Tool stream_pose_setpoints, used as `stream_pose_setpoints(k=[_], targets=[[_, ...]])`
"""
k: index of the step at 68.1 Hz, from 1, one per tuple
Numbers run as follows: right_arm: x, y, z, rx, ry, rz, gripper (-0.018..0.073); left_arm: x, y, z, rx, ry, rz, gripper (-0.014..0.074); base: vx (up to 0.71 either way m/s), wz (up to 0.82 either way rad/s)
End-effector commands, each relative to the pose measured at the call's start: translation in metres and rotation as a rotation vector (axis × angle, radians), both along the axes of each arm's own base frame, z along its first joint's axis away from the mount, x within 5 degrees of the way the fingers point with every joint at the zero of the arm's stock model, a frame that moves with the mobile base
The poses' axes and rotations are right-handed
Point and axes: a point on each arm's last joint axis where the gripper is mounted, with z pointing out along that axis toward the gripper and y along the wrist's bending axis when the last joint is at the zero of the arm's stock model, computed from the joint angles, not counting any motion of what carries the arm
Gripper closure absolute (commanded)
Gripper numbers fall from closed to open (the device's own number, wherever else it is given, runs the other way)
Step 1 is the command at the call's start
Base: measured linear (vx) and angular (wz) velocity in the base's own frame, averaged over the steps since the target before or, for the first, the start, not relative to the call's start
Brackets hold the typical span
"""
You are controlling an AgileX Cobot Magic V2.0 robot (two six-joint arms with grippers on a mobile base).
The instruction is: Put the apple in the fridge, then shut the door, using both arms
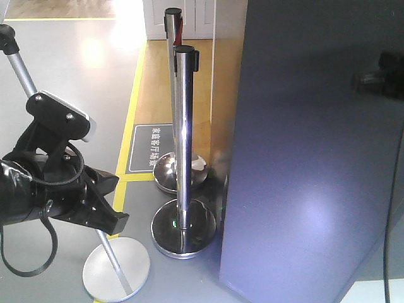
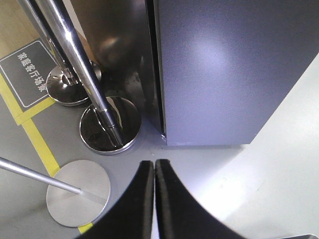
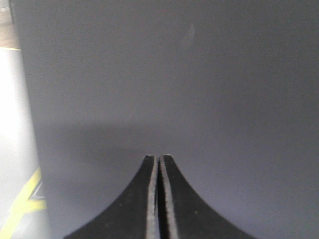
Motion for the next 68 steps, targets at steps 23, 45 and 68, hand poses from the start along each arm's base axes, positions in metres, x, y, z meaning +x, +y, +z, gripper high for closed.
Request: stream_pose_setpoints(k=[23,45,68], targets=[[0.116,-0.027,0.028,-0.011,-0.186,-0.051,0.0565,0.001,-0.001,0.017,-0.067,-0.083,0.001,0.0603,0.0,0.0],[0.139,-0.03,0.026,0.042,-0.011,-0.076,0.0565,0.001,-0.001,0.017,-0.067,-0.083,0.001,0.0603,0.0,0.0],[0.122,-0.029,0.011,0.099,0.31,-0.098,0.0565,0.001,-0.001,0.017,-0.067,-0.083,0.001,0.0603,0.0,0.0]])
